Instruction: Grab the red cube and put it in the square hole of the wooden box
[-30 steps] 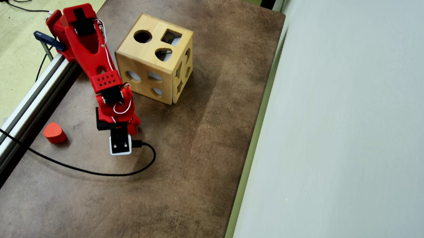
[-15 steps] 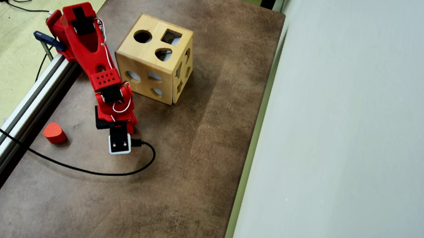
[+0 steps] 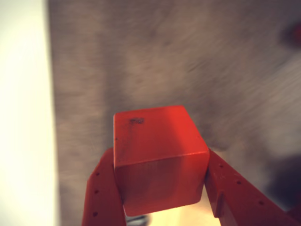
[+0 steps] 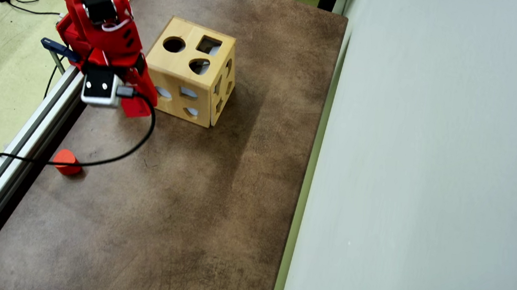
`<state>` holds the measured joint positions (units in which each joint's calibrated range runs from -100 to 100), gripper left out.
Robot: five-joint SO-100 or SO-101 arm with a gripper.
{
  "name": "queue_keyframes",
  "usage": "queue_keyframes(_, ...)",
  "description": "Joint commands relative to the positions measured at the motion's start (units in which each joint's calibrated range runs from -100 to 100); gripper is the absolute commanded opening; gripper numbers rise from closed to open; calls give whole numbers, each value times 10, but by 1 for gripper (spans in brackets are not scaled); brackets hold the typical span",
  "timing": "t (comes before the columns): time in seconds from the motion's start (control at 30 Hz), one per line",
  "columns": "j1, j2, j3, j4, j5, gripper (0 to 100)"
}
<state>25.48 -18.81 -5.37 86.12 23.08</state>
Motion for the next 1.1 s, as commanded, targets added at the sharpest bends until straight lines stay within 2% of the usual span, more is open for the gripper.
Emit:
queue_keyframes(0.0,-91,-42,-20,1,-86,2)
queue_keyframes(0.13,-182,-40,-21,4,-143,2)
queue_keyframes(0.27,-263,-31,-24,57,-180,2)
queue_keyframes(0.5,-356,-21,-15,87,-236,2)
queue_keyframes(0.63,-366,42,-20,87,-256,2)
queue_keyframes(1.07,-362,155,-24,77,-258,2)
